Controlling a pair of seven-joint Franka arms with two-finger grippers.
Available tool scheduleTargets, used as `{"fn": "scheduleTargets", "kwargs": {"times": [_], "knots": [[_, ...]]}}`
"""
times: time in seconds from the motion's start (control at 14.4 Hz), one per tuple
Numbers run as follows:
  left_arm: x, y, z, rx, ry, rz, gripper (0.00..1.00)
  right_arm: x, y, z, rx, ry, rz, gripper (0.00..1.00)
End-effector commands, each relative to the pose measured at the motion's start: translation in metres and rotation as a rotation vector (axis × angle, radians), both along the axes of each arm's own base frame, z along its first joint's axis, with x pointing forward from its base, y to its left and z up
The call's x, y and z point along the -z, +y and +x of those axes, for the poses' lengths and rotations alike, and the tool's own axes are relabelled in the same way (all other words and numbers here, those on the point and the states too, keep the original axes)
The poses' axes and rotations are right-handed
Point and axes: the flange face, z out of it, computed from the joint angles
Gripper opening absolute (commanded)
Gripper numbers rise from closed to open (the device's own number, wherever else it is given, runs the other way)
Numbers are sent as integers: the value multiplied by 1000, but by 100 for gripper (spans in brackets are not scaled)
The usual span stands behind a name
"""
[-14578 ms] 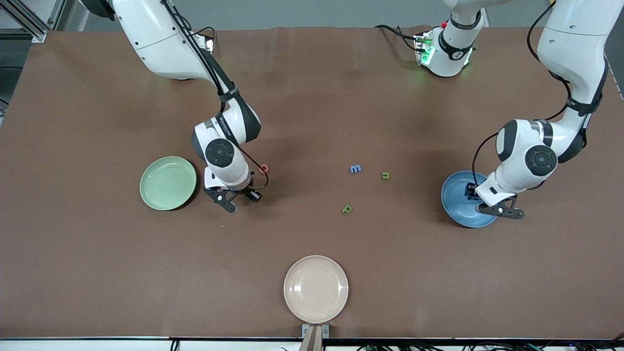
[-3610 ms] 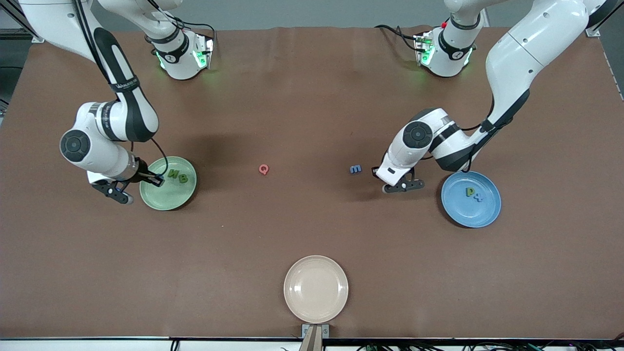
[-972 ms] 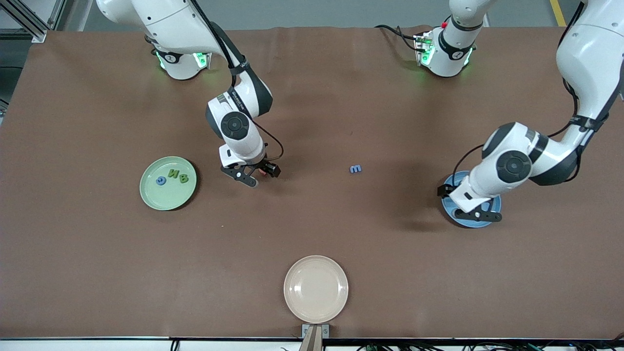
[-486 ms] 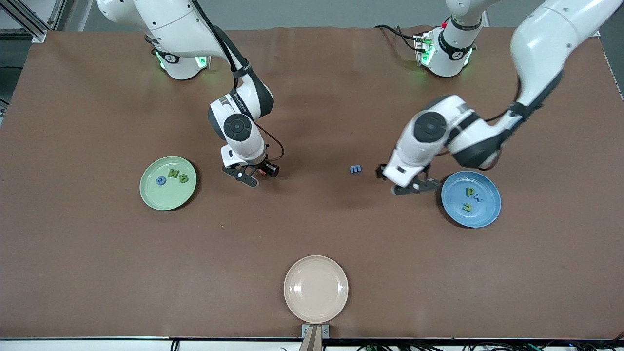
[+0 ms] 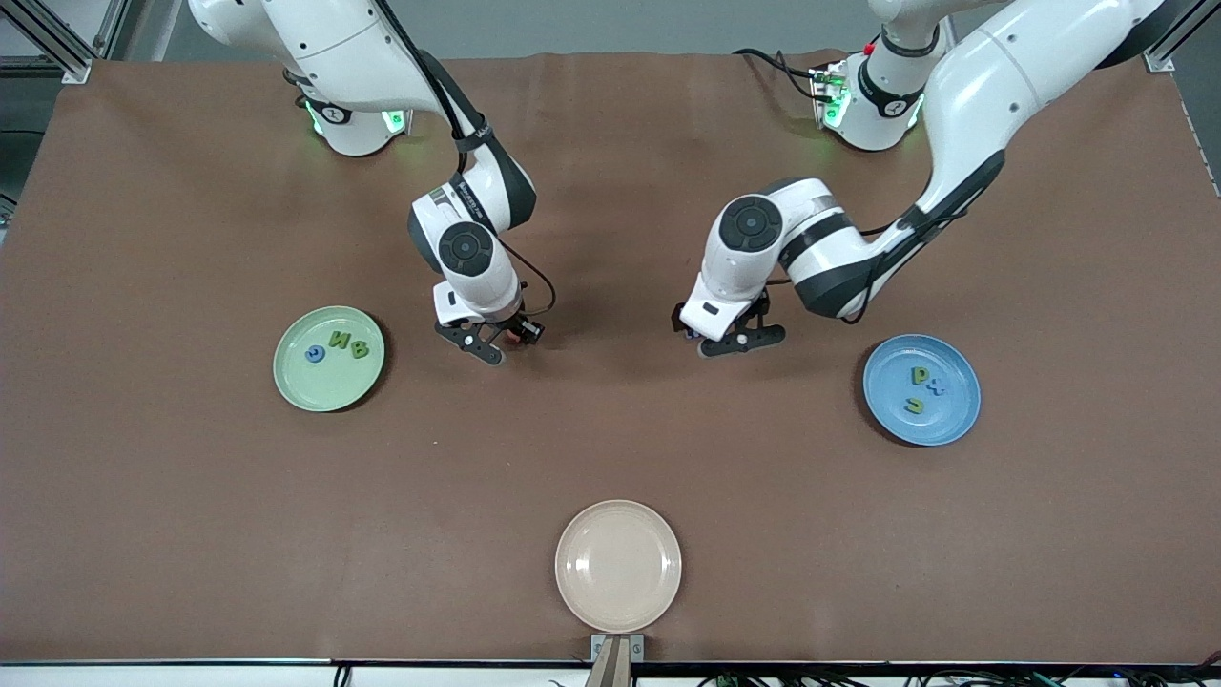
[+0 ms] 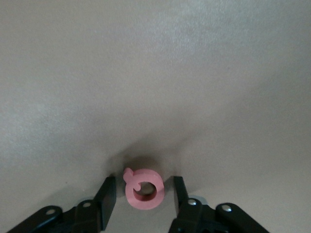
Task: Sort upper and lower case letters into plates
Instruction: 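Grasp the blue m with the left gripper while the right gripper grasps the Q, then hold the m with the left gripper while the right gripper places the Q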
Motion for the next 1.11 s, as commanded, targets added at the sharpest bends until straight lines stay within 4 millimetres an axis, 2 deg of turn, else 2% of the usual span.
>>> {"fn": "scheduleTargets", "kwargs": {"times": [0.0,0.14,0.21,0.42,0.56,0.76,0.97,1.04], "knots": [[18,-14,-6,-15,-15,-17,100,3,-1,-6,17,-2,-4,36],[25,-15,-9,-13,-6,-37,100,3,-4,-4,23,1,-5,7],[28,-16,-11,-11,1,-37,100,2,-8,-2,30,7,-10,1],[39,-17,-15,-4,15,-29,100,-7,-31,17,63,-3,-5,0],[43,-18,-17,1,20,-25,100,-33,-50,32,45,5,-5,0],[53,-15,-18,7,25,-14,100,-71,-108,58,-17,32,5,0],[59,-15,-18,8,18,-13,100,-95,-182,77,-102,69,25,0],[60,-16,-19,9,16,-15,100,-99,-201,80,-132,66,28,0]]}}
